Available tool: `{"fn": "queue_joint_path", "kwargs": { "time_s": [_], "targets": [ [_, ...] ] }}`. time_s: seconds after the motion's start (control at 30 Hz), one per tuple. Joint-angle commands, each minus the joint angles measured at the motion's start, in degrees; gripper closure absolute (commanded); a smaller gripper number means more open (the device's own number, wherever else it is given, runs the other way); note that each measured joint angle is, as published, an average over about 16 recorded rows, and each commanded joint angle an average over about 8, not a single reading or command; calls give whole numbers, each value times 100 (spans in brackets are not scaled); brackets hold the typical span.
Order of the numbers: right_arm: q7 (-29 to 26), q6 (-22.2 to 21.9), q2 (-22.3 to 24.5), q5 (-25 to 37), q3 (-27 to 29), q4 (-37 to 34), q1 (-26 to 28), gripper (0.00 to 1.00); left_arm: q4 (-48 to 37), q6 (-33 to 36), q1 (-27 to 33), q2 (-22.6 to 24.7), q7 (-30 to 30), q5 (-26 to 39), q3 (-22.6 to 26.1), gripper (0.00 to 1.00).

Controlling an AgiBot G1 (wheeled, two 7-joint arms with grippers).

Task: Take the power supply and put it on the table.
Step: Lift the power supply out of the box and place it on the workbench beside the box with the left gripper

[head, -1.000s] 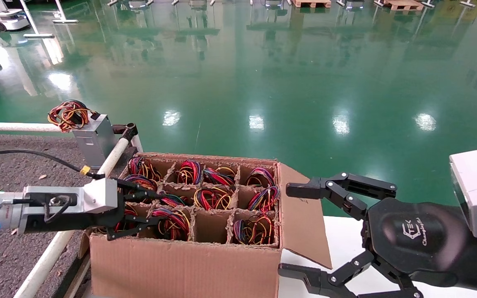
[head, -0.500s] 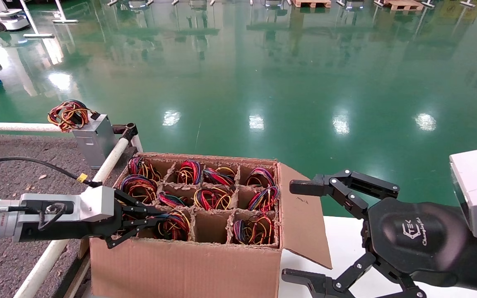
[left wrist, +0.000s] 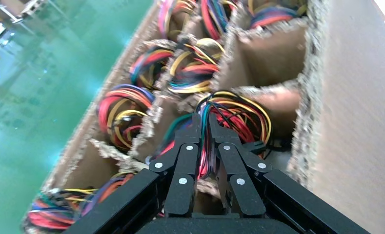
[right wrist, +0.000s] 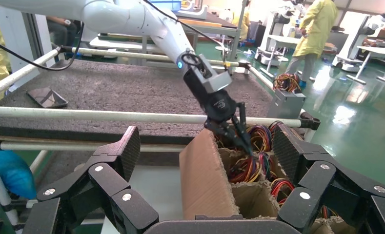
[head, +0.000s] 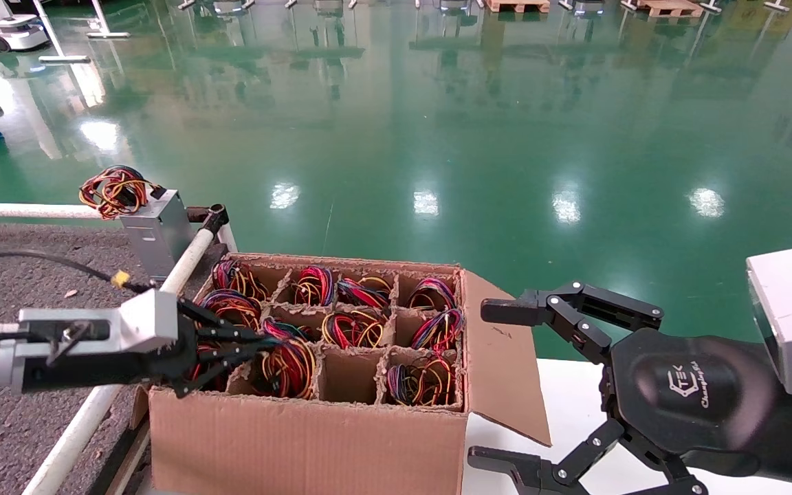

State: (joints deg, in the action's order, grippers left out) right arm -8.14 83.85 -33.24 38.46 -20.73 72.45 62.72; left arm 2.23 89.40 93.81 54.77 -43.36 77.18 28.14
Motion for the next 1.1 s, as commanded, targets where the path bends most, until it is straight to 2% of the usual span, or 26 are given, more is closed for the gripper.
{"fn": "queue_joint_path", "kwargs": {
  "time_s": [0.03,0.33,0.57,0.9,1.1],
  "targets": [
    [0,0,0,0,0,0,0,0,-40,12,45,-15,62,-60,-40,100],
    [0,0,0,0,-1,0,0,0,-135,5,504,-193,604,-431,-292,100],
    [1,0,0,-1,-1,0,0,0,-184,-247,1009,-250,1091,-706,-482,100],
    [1,-1,1,-1,-2,0,0,0,-119,-1138,1654,-184,1228,-995,-687,100],
    [1,-1,1,-1,-2,0,1,0,-197,-2013,1899,-114,1186,-1149,-799,100]
  ]
}}
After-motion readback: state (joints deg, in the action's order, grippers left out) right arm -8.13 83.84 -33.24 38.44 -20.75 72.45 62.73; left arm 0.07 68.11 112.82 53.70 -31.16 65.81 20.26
